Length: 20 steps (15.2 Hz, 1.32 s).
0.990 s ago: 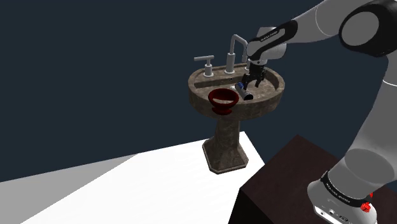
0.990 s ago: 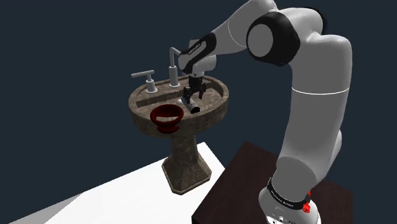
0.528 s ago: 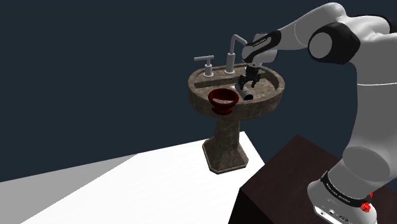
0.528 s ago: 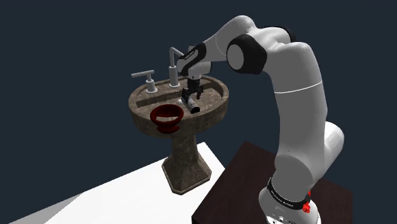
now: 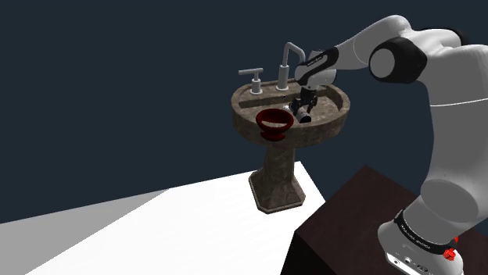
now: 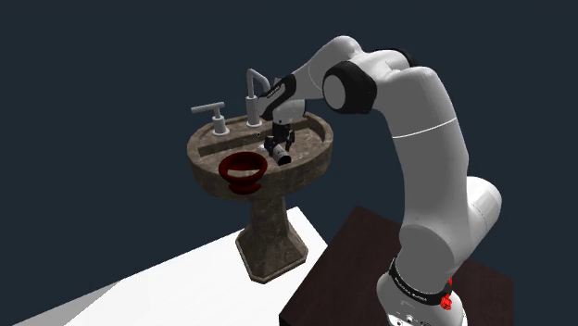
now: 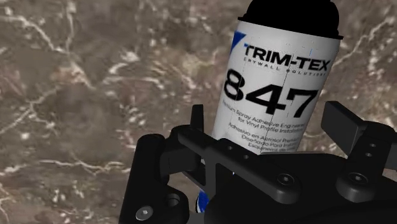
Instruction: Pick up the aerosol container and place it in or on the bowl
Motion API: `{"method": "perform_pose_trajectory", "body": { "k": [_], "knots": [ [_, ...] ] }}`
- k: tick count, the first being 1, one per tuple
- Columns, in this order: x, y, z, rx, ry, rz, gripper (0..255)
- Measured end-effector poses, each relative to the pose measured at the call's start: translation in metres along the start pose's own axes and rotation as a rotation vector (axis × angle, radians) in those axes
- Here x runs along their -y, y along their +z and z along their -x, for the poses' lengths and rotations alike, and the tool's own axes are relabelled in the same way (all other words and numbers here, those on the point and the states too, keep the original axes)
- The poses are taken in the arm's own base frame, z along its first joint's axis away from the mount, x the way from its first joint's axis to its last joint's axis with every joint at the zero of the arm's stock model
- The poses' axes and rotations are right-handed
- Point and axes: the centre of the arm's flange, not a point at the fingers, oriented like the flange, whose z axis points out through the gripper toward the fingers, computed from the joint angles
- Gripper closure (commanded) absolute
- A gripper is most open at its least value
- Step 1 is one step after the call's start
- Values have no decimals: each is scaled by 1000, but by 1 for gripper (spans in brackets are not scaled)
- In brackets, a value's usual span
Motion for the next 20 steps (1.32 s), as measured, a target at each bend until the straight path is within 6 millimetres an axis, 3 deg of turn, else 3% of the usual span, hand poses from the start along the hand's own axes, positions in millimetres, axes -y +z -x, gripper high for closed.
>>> {"method": "perform_pose_trajectory", "body": {
  "k": [6,7,17,20],
  "knots": [
    [1,3,0,-1,0,0,0],
    [1,3,0,-1,0,0,255],
    [0,3,0,-1,1,0,255],
    [2,-7,1,0,0,0,255]
  ]
}}
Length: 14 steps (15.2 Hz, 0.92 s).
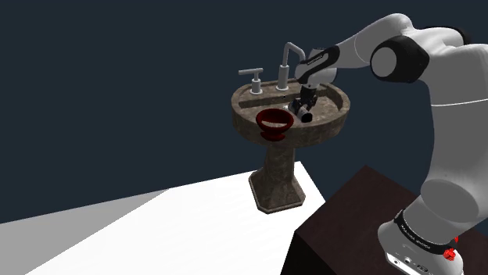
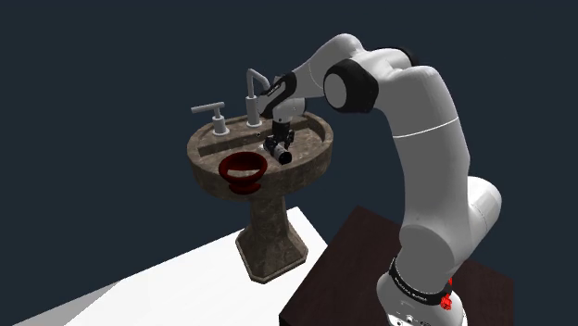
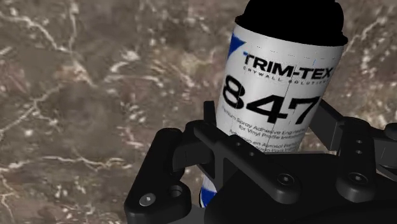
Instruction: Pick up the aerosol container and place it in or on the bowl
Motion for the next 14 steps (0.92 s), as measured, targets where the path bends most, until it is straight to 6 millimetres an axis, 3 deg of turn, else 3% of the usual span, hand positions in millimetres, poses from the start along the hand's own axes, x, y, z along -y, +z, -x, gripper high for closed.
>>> {"method": "perform_pose_trajectory", "body": {
  "k": [14],
  "knots": [
    [7,-73,-2,0,0,0,255]
  ]
}}
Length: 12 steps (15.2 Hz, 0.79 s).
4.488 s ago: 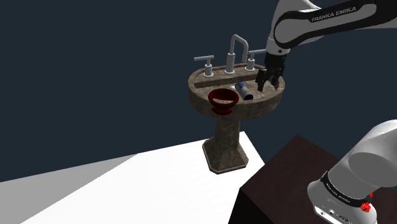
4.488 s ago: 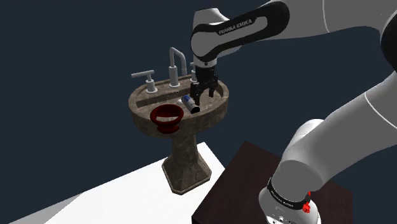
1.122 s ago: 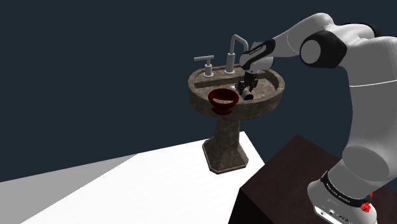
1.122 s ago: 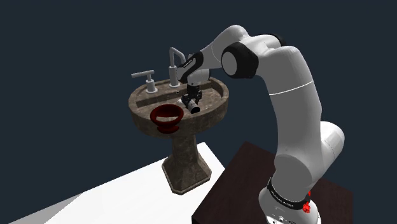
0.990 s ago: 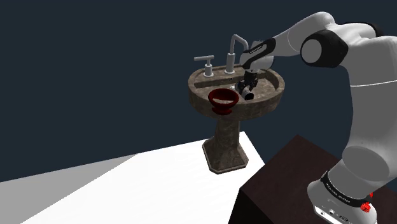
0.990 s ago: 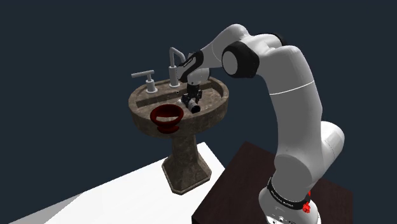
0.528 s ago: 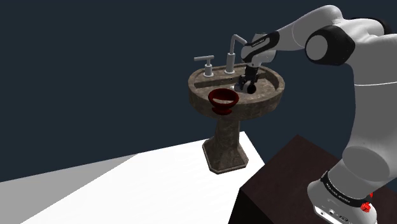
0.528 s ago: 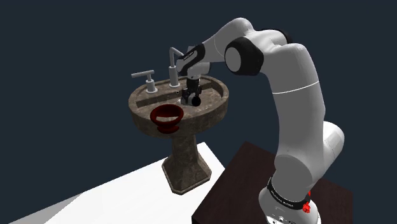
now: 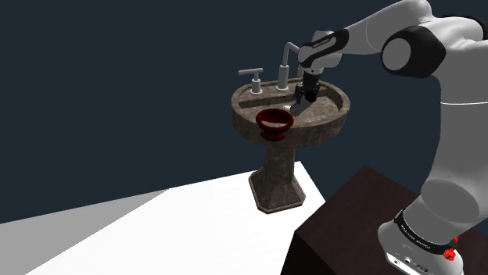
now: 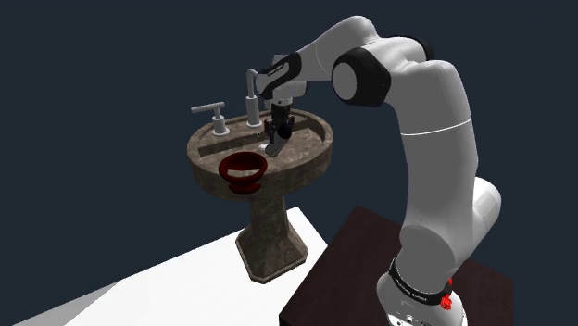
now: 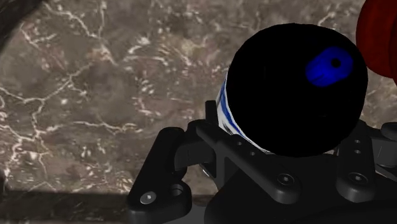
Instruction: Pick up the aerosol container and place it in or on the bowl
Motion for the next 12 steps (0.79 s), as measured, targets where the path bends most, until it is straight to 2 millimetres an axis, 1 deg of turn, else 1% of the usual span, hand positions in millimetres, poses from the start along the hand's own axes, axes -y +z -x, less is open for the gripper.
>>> {"method": "perform_pose_trajectory", "body": {
  "k": [12],
  "knots": [
    [6,-63,0,0,0,0,255]
  ]
}}
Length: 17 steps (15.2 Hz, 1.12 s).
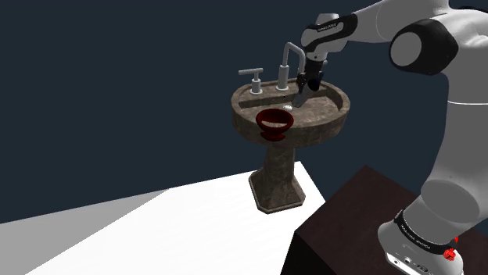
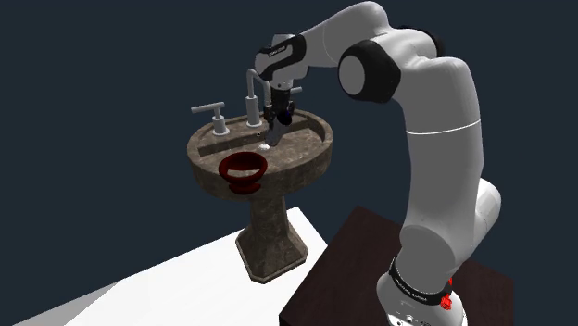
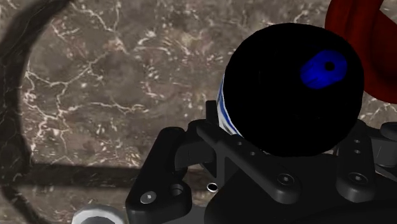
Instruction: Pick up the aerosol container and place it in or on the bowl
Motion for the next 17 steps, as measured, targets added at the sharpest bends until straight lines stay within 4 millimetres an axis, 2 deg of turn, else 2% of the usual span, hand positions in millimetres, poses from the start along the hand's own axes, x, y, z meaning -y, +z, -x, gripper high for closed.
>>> {"method": "perform_pose_trajectory", "body": {
  "k": [4,5,8,11,14,17],
  "knots": [
    [2,-20,0,0,0,0,255],
    [8,-22,1,0,0,0,255],
    [39,-26,11,1,-1,0,255],
    [82,-21,16,0,-1,0,255],
    [113,-23,29,-3,3,3,255],
    [154,-19,40,-3,2,2,255]
  ]
}}
